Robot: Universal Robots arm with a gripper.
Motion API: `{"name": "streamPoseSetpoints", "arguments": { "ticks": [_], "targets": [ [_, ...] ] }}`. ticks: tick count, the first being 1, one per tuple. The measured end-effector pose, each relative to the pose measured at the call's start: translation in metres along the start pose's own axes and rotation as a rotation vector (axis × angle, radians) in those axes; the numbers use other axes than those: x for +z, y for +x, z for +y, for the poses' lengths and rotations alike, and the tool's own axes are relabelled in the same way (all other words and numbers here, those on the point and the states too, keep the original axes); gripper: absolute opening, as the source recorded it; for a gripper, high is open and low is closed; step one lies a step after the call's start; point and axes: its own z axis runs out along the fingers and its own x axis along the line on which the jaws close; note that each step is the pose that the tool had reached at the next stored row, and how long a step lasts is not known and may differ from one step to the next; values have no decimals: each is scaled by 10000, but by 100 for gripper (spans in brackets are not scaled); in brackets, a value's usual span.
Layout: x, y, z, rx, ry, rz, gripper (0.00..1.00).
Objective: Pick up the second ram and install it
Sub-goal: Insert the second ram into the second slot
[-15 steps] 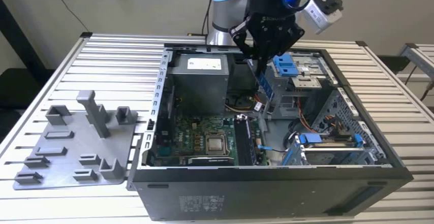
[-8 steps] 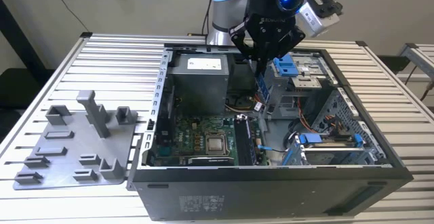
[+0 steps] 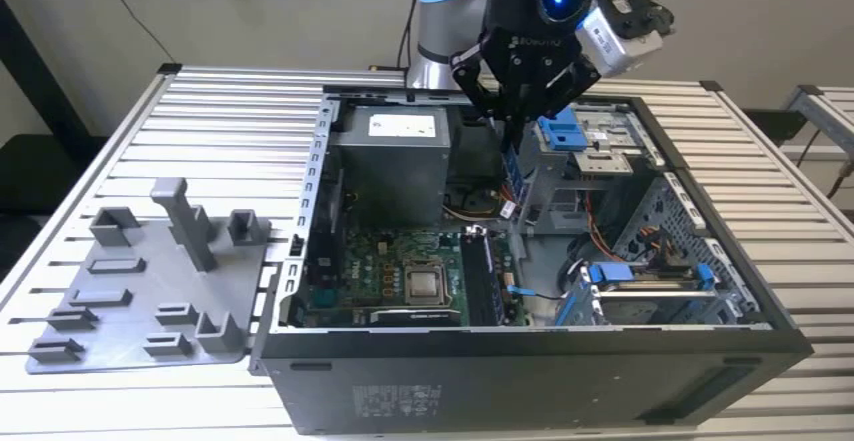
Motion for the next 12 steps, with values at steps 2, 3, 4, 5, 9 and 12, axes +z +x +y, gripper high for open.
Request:
{"name": "streamPoseSetpoints", "arguments": {
  "ticks": [2,3,4,5,9,12],
  "targets": [
    [1,0,0,75,2,1,14],
    [2,0,-1,108,0,1,14],
    [2,0,-2,151,1,2,14],
    [2,0,-3,200,2,3,14],
    [3,0,-5,363,8,6,14],
    [4,0,-6,464,9,7,14]
  ]
}}
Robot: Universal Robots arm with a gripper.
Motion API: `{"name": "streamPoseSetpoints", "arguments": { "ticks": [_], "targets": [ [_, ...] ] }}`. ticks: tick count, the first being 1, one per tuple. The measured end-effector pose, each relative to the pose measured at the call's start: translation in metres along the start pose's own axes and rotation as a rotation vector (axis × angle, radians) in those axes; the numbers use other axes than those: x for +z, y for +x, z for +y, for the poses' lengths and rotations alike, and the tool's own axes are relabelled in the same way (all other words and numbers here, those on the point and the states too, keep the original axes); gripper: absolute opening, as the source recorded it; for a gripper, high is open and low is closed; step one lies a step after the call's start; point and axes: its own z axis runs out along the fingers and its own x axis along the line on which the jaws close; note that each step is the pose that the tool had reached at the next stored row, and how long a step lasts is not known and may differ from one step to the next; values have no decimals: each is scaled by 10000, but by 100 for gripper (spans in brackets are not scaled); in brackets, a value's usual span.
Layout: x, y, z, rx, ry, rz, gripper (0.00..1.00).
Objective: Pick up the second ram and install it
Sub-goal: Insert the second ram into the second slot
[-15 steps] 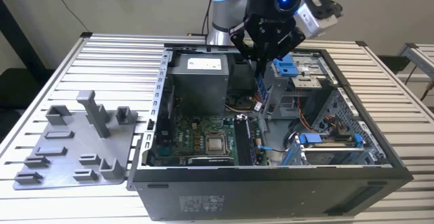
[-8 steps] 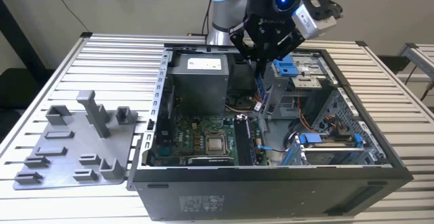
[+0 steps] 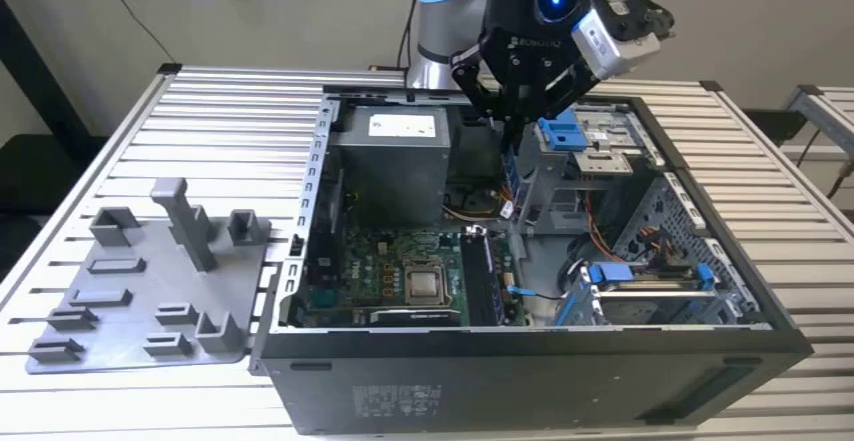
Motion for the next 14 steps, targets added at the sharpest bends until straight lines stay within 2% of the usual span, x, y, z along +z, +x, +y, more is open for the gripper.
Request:
{"name": "streamPoseSetpoints", "arguments": {
  "ticks": [6,14],
  "targets": [
    [3,-2,0,10,0,0,14],
    [66,-24,-8,12,1,29,14]
  ]
}}
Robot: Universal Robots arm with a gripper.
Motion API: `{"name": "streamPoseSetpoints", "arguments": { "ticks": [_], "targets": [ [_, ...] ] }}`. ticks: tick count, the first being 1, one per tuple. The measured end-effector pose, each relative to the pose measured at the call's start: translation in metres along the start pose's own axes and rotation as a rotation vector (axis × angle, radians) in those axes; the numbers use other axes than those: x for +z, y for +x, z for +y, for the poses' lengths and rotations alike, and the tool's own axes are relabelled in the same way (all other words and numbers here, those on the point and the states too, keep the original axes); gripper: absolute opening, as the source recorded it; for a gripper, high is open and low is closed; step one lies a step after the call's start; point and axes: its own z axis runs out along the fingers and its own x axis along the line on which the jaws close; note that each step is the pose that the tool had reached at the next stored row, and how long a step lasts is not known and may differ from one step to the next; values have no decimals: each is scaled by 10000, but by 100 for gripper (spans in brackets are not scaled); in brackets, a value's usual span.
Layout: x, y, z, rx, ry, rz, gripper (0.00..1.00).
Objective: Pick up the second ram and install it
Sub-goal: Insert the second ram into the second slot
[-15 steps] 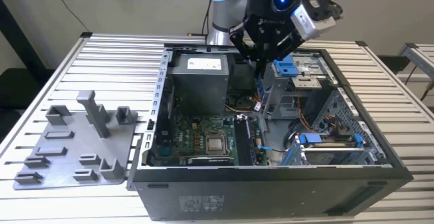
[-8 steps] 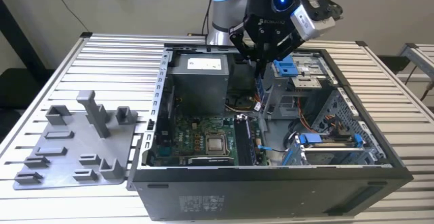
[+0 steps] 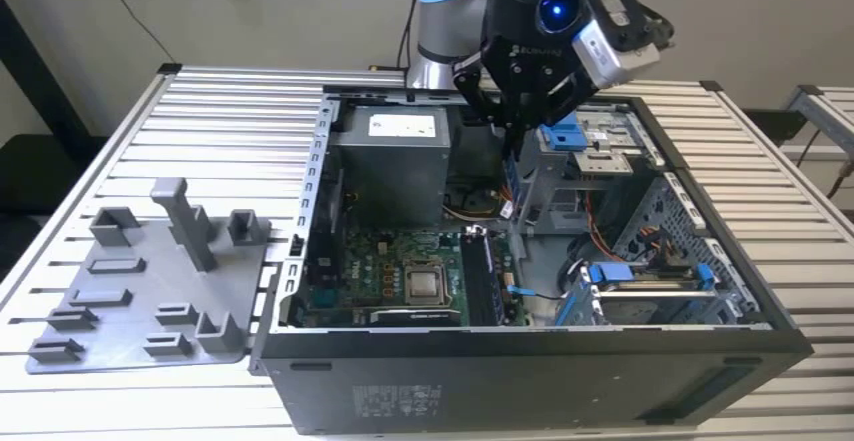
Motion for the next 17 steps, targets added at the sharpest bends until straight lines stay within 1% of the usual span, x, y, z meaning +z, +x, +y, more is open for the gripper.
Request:
{"name": "streamPoseSetpoints", "arguments": {
  "ticks": [7,13,17],
  "targets": [
    [86,-9,-3,2,0,0,14],
    [150,-39,-22,3,1,3,14],
    [189,-48,-35,13,6,21,14]
  ]
}}
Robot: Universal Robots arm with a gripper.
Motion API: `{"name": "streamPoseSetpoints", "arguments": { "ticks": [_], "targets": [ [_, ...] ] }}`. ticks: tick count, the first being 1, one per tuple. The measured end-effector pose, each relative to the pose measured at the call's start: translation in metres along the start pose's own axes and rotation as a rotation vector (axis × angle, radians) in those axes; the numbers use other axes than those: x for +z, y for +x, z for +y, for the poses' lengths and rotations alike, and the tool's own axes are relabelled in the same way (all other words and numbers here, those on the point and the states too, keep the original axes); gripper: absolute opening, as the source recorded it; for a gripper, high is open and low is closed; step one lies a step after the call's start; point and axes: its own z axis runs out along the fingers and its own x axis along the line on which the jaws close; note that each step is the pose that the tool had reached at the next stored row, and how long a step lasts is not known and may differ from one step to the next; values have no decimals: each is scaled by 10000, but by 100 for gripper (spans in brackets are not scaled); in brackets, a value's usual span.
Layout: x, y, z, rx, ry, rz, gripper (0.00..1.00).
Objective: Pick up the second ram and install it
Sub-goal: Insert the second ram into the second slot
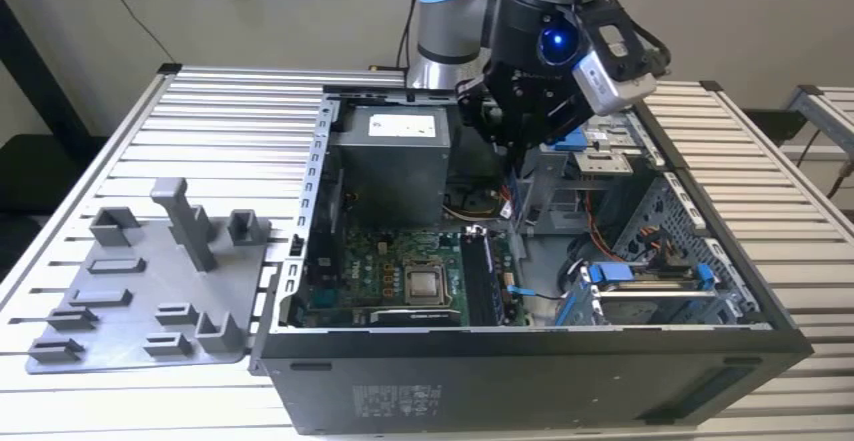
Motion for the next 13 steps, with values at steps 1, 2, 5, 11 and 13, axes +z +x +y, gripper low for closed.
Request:
{"name": "streamPoseSetpoints", "arguments": {
  "ticks": [1,2,5,11,13],
  "targets": [
    [9,-2,1,0,3,13,14],
    [17,-6,0,-1,6,36,14],
    [42,-23,0,-2,17,117,14],
    [109,-25,0,-3,40,174,14],
    [129,-25,0,-4,46,175,14]
  ]
}}
